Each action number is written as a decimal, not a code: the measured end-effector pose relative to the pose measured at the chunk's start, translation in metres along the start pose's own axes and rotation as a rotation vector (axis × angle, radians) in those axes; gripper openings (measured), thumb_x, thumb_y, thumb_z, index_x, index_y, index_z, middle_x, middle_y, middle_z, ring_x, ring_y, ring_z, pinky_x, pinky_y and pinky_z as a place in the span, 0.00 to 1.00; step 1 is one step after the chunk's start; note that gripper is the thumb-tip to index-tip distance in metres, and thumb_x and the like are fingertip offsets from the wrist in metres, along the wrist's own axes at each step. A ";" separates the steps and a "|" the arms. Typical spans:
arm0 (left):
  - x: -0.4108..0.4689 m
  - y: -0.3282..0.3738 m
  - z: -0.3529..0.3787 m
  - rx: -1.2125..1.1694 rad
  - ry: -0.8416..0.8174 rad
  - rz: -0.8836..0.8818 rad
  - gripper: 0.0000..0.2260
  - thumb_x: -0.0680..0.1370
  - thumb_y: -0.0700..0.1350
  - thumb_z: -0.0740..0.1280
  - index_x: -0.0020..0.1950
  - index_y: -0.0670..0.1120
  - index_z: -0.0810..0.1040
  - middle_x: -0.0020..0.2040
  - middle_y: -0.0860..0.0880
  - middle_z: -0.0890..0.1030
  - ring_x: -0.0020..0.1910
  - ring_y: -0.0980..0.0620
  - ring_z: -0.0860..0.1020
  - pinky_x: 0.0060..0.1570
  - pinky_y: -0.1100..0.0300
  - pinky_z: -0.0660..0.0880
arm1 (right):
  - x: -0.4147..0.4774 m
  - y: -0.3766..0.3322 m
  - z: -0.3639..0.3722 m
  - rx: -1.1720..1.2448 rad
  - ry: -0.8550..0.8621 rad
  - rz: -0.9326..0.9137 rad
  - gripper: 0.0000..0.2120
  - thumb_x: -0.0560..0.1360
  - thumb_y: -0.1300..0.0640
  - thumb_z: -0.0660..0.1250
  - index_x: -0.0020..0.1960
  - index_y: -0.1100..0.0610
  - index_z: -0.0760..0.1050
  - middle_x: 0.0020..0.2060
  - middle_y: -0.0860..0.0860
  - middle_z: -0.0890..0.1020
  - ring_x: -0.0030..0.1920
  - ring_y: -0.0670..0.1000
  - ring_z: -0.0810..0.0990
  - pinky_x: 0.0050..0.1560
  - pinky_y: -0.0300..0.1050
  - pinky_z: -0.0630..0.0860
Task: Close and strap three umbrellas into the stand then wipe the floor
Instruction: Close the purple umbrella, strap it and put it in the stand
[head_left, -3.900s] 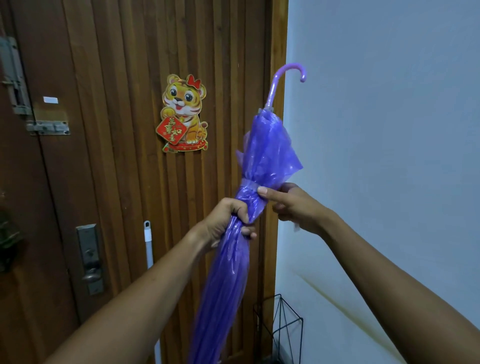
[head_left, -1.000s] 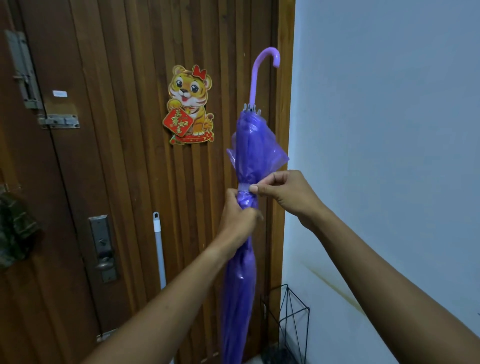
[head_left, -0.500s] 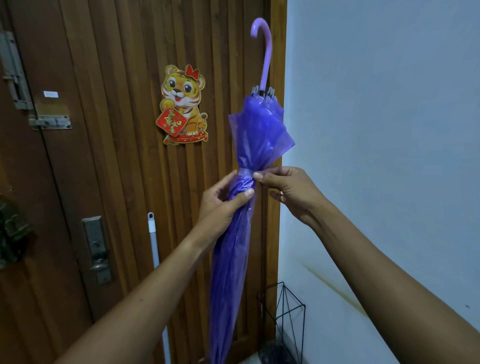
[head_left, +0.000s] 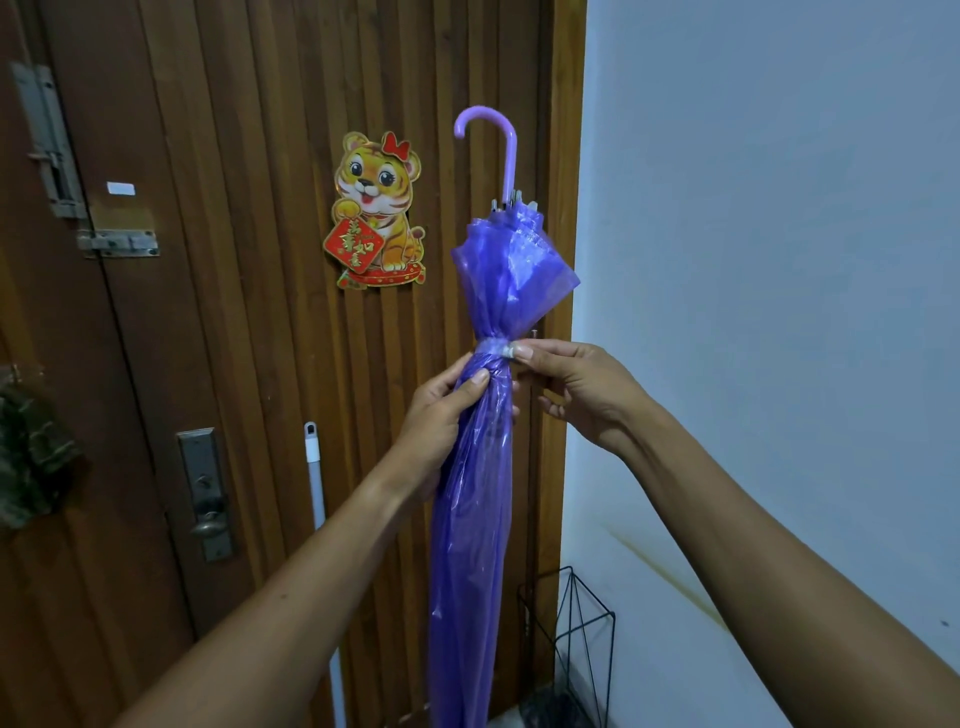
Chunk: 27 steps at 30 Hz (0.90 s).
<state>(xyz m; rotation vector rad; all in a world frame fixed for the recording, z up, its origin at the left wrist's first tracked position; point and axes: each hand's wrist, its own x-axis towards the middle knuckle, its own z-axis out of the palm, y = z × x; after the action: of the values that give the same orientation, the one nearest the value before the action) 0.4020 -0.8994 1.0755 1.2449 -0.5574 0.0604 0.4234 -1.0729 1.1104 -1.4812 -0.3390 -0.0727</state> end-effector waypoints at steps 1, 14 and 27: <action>-0.001 0.000 -0.001 -0.016 -0.006 -0.008 0.15 0.83 0.42 0.61 0.69 0.49 0.75 0.50 0.42 0.85 0.42 0.48 0.83 0.45 0.56 0.81 | 0.000 -0.001 0.000 0.004 -0.016 0.017 0.11 0.74 0.53 0.75 0.55 0.54 0.86 0.46 0.47 0.87 0.50 0.47 0.81 0.53 0.47 0.69; -0.005 0.010 -0.007 -0.023 -0.059 -0.071 0.18 0.81 0.45 0.63 0.69 0.41 0.75 0.50 0.42 0.83 0.42 0.47 0.82 0.42 0.56 0.81 | 0.004 0.003 0.004 0.058 -0.066 0.084 0.27 0.70 0.48 0.78 0.64 0.62 0.80 0.44 0.49 0.84 0.42 0.45 0.79 0.37 0.40 0.69; -0.010 0.012 -0.027 0.040 -0.085 -0.021 0.12 0.82 0.45 0.64 0.61 0.42 0.79 0.49 0.40 0.82 0.40 0.48 0.82 0.41 0.56 0.81 | 0.000 0.001 0.024 -0.010 -0.030 0.011 0.28 0.64 0.47 0.79 0.59 0.62 0.81 0.44 0.50 0.84 0.44 0.47 0.81 0.48 0.46 0.72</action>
<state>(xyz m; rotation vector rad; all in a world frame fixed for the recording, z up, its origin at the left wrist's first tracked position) 0.3995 -0.8681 1.0758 1.2967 -0.6187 0.0009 0.4193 -1.0497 1.1105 -1.4947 -0.3557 -0.0432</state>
